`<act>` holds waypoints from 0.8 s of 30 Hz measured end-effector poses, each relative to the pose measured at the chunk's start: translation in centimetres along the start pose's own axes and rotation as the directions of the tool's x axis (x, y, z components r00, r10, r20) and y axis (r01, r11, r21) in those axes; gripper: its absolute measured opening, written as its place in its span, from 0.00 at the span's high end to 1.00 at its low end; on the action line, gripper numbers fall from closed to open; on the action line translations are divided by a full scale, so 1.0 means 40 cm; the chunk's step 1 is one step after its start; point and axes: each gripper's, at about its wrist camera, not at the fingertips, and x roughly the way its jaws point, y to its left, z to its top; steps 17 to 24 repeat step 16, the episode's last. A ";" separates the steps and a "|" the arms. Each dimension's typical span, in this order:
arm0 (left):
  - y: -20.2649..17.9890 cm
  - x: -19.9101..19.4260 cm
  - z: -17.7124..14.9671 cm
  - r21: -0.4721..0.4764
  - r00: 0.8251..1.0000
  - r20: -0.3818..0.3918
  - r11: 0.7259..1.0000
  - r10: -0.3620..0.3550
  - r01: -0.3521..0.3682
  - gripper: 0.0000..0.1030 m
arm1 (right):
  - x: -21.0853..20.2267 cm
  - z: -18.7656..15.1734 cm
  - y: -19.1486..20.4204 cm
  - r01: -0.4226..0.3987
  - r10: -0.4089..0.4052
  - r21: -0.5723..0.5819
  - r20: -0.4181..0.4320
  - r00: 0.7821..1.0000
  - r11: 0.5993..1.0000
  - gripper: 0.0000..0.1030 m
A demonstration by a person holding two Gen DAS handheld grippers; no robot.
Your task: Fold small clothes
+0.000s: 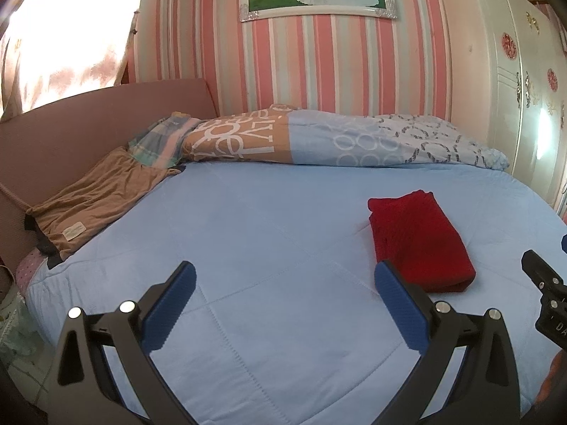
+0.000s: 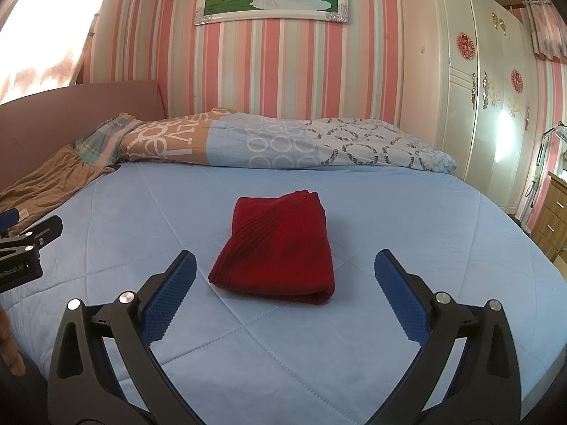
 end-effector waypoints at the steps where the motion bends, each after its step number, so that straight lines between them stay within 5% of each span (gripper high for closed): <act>1: 0.002 0.001 0.001 -0.001 1.000 -0.001 1.000 0.000 0.000 0.02 | -0.001 0.001 0.000 0.000 0.000 0.000 -0.001 1.000 1.000 0.03; 24: -0.003 0.000 0.006 0.026 1.000 0.008 1.000 -0.010 0.010 0.02 | 0.001 0.002 0.001 0.000 0.000 -0.003 0.000 1.000 1.000 0.03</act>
